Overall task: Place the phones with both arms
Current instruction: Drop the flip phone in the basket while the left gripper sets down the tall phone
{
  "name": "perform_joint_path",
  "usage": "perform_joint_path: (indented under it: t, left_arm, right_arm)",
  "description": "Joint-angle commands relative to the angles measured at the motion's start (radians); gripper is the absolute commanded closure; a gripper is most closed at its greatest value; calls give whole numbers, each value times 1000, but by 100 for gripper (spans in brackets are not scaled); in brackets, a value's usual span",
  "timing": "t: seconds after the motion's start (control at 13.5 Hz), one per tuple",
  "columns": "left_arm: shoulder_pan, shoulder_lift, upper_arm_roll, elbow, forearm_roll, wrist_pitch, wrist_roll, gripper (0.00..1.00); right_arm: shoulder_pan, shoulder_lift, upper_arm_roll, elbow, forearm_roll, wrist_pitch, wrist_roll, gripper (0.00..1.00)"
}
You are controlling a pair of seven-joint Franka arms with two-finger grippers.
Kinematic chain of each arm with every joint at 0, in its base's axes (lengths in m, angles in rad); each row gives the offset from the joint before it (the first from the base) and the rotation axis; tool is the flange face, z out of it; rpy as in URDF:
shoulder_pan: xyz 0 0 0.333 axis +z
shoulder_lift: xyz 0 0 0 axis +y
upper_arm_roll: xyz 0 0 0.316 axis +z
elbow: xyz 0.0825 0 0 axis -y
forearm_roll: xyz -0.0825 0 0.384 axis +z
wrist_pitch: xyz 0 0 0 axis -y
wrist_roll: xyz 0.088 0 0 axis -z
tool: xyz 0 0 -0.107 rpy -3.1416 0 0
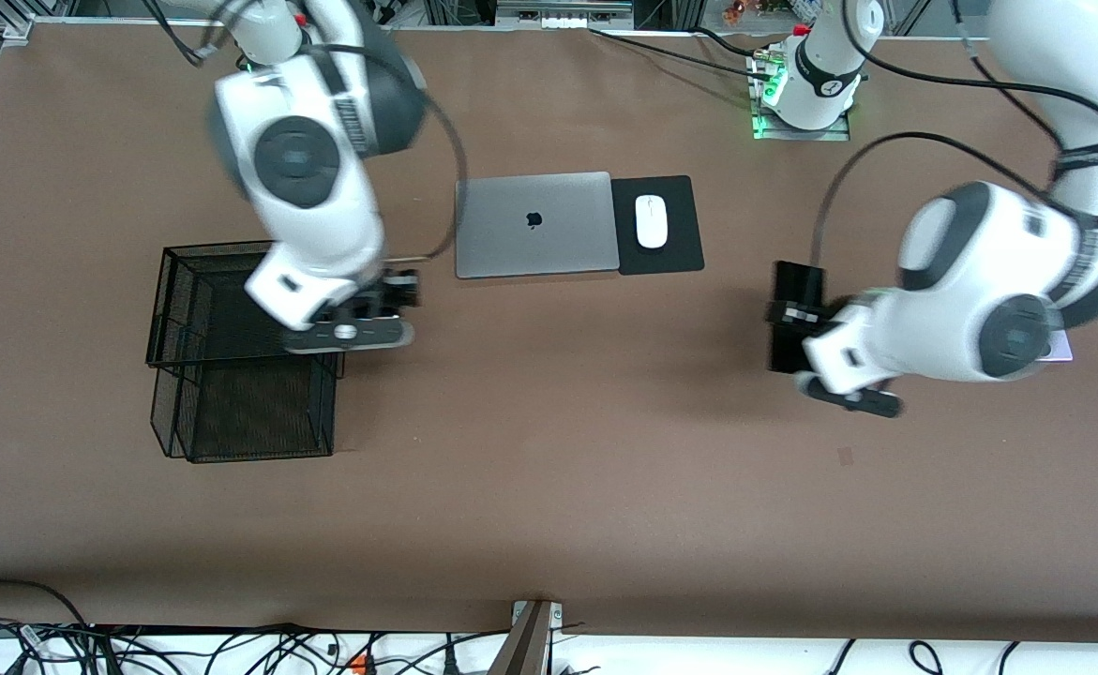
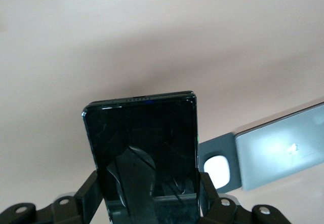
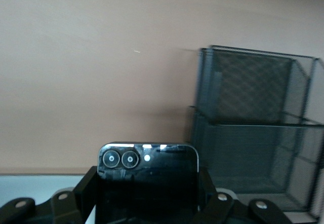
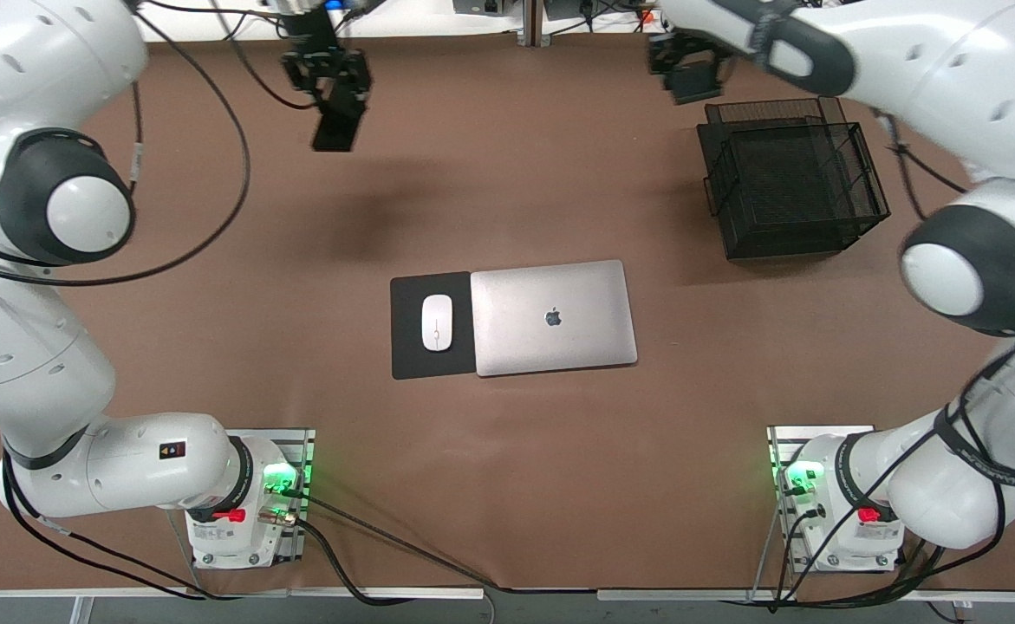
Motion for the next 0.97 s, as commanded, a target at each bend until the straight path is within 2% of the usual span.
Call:
perform_joint_path:
  t: [0.0,0.15,0.3,0.37,0.59,0.74,0.89]
  left_arm:
    - [-88,75,7,40,-12,99,-75,60]
    - [-175,119,9,40,-10,198,-171,60]
    - [-281,170,11,38,-4,322,-305,60]
    - [-339,198,15,38,-1,388,-372,60]
    - [-470,282,78,40,-2,627,-494,60]
    - [-512,333,96,40,-2,695,-578,63]
    - [-539,374,99,38,-1,750,-617,62]
  right_arm:
    - [9,-233,-124,-352,29,141,-190,66]
    - [9,-313,-224,-512,29,244,-313,65]
    - [9,-337,-322,-638,29,372,-406,65]
    - [9,-336,-346,-678,29,429,-422,65]
    - [6,-279,-387,-727,30,543,-424,65]
    - [-11,-215,-389,-726,46,598,-436,65]
    - [-28,-172,-390,-721,117,620,-509,65]
